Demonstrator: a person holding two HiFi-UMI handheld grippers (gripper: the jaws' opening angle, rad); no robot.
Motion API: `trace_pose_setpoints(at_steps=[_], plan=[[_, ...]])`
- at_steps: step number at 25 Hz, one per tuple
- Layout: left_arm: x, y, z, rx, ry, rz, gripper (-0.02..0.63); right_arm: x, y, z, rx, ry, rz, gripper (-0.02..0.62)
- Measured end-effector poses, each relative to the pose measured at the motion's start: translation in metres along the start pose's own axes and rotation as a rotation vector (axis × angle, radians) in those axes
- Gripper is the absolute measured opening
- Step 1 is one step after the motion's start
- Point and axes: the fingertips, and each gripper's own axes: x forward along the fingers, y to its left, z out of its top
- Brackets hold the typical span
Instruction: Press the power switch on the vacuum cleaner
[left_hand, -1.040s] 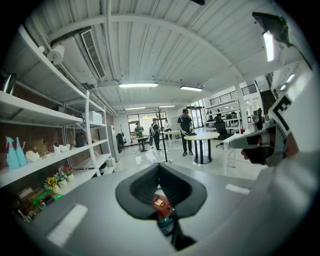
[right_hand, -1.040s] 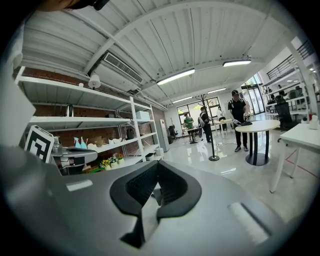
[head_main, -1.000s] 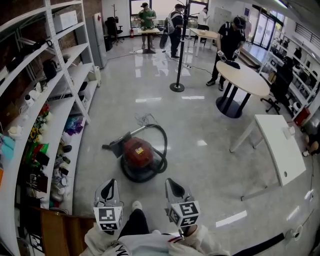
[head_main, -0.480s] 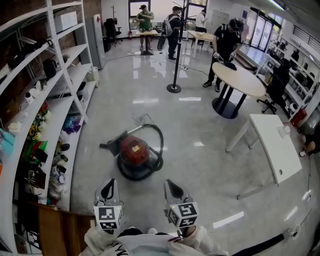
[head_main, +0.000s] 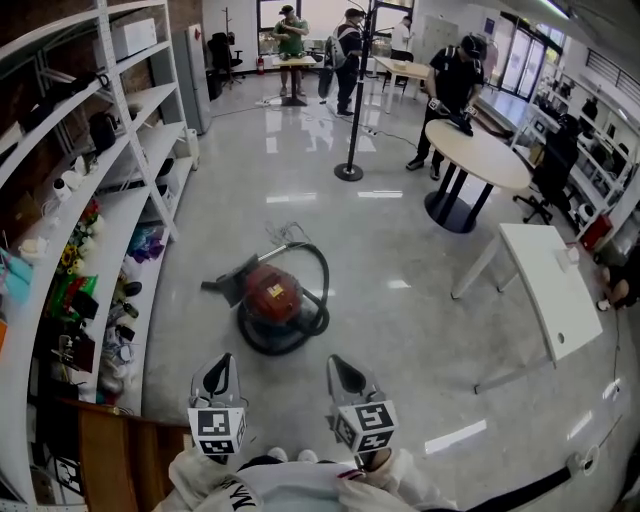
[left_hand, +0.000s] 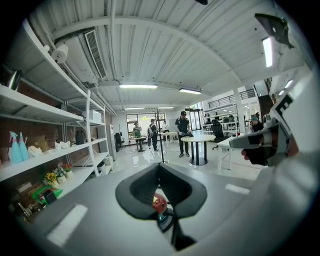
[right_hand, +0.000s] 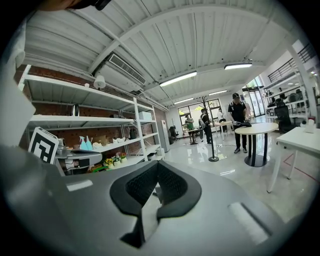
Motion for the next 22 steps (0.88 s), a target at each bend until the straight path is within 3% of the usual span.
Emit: trace_pose_setpoints(at_steps=[22], plan=[[-0.027, 0.036, 0.016, -0.017, -0.066, -0.018, 0.000, 0.002, 0.041, 0.021, -0.052, -0.032, -0.015, 0.000]])
